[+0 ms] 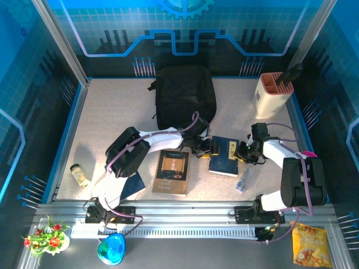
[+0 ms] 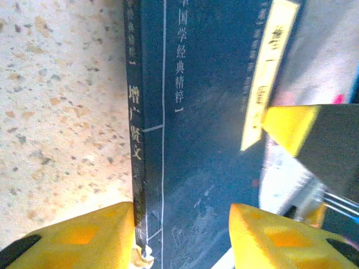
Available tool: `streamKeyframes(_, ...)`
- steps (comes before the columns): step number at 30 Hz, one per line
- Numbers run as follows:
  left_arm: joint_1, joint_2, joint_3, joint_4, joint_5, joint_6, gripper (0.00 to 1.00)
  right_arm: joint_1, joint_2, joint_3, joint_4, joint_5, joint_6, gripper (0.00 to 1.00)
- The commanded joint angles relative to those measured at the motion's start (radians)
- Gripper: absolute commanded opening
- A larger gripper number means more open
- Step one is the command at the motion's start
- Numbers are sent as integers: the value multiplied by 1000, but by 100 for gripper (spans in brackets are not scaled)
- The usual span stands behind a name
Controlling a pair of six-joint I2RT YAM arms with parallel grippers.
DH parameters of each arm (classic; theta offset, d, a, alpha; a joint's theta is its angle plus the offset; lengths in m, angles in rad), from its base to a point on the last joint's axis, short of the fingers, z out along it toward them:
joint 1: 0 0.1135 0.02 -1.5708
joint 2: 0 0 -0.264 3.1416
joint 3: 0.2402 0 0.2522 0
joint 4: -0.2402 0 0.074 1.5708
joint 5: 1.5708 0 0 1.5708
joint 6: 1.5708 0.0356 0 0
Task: Pack the student bag
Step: Pick up the book at the center of the table.
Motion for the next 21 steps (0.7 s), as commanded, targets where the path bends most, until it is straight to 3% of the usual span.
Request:
streamKeyframes(1,-9,-68,-13,211,153,-73,46,-10,4,-20,3,-104,13,21)
streamKeyframes(9,-9,-20,-5,165,116,-63,37,-12,0,-27,18,-136,29,20)
streamKeyframes(15,-4,-43,7,69,27,-8,27,-13,-9,-30,18,-119,31,21)
streamKeyframes(18,-1,-71,8,38,-5,17,19,-11,-41,-29,28,-112,35,25)
streamKeyframes(21,11,-108,6,26,-21,33,7,-12,-103,-34,56,-130,44,36)
